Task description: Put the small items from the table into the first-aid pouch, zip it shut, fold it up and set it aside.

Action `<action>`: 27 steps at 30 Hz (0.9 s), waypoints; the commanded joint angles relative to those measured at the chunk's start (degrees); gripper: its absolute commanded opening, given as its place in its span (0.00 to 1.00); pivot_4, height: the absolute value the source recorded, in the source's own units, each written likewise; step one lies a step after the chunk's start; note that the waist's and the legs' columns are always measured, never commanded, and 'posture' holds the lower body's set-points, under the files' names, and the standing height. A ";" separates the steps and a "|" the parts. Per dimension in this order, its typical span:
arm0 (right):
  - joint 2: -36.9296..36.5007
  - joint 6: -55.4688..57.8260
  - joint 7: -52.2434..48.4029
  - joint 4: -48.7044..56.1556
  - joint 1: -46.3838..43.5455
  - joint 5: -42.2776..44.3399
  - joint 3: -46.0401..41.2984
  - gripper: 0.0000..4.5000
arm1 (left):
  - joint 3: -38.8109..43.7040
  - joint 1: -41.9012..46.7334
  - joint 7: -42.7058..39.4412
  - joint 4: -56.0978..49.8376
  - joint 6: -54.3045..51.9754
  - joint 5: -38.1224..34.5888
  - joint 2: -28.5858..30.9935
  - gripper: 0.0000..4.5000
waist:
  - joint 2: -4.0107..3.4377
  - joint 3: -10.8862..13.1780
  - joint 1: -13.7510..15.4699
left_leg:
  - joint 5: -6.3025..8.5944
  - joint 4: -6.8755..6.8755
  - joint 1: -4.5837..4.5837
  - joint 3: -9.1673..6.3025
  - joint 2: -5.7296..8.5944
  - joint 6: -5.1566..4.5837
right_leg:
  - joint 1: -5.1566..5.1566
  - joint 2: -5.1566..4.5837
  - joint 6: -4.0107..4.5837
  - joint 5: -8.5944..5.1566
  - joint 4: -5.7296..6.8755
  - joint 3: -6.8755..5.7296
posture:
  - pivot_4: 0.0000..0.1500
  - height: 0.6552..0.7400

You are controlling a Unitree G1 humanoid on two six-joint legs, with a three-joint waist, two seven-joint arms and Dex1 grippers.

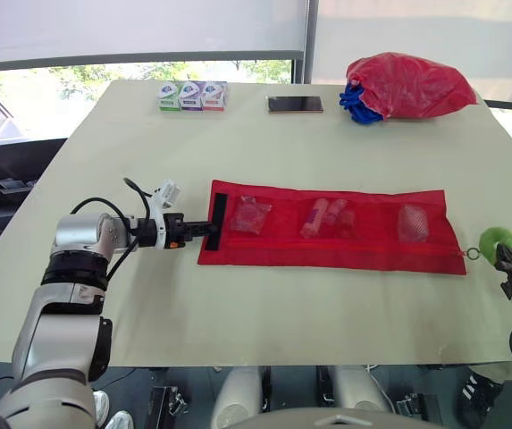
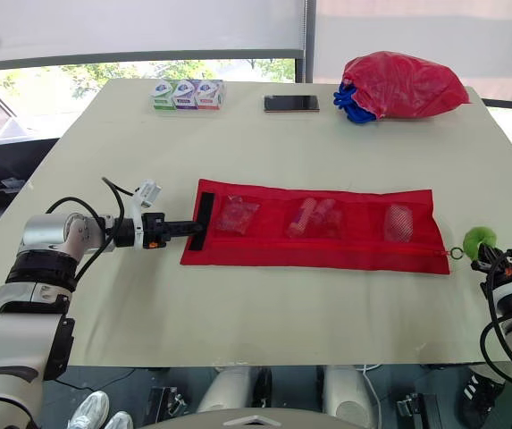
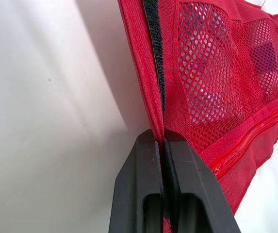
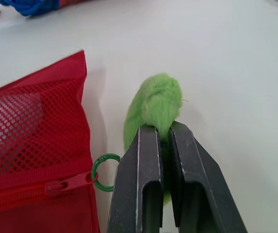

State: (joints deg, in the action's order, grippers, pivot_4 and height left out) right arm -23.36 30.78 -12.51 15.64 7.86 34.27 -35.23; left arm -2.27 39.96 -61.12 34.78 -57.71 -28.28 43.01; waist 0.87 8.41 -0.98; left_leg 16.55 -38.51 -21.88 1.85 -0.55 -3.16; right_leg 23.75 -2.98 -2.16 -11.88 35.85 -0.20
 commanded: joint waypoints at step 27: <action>-3.55 -1.94 -18.54 13.26 13.44 5.85 5.36 1.00 | 6.42 -6.32 -5.11 -6.43 20.16 3.78 6.66 0.55 | 0.16 0.10 0.74 | 0.01 0.11 -0.11 0.06 -0.04 0.01 | 0.13 -0.29 0.26 0.09 -0.10 -0.13 | 1.00 1.00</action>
State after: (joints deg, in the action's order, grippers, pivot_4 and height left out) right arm -25.60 26.53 -30.95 26.37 20.58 37.92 -29.20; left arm 2.31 33.39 -65.01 31.77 -39.42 -24.42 48.27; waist 1.04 8.51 -0.23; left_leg 16.56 -38.40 -22.05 1.91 -0.58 -3.15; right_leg 23.92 -3.32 -1.90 -11.79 35.73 -0.38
